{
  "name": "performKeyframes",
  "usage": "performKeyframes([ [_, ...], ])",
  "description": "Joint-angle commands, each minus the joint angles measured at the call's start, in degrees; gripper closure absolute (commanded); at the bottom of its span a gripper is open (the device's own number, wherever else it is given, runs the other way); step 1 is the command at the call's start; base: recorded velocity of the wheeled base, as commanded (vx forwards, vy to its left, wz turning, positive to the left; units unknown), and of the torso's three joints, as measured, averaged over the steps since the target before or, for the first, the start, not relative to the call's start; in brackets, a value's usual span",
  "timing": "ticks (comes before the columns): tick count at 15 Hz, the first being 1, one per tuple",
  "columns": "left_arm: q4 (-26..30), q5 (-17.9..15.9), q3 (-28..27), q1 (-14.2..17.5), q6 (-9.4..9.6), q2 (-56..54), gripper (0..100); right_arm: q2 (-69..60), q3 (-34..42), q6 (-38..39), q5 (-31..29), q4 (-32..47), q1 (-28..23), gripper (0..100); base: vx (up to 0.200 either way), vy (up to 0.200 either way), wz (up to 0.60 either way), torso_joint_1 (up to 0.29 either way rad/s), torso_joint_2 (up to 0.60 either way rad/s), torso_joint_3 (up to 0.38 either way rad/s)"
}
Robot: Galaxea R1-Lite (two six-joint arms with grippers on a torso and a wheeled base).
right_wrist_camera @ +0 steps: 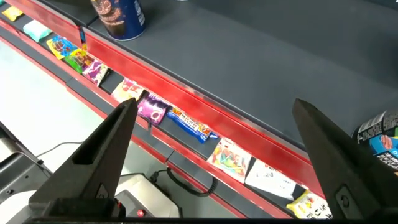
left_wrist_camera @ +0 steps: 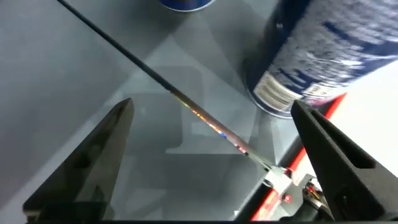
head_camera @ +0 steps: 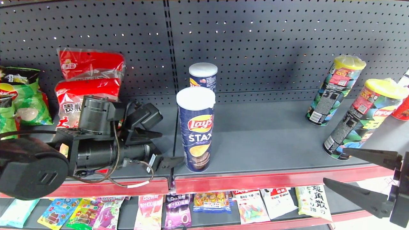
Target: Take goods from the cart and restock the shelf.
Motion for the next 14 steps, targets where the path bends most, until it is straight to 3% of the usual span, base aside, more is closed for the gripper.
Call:
performKeyframes([
  [1,-0.03,0.08,-0.69,0.14,0.01,0.39,0,0.01,0.03,-0.08,0.01,-0.01,0.02,0,0.0,0.0,0.0,0.0,0.0,0.0],
  [14,-0.03,0.17,-4.47,0.22,0.01,3.38,0,0.01,0.12,0.09,0.01,-0.01,0.02,0,0.0,0.0,0.0,0.0,0.0,0.0],
])
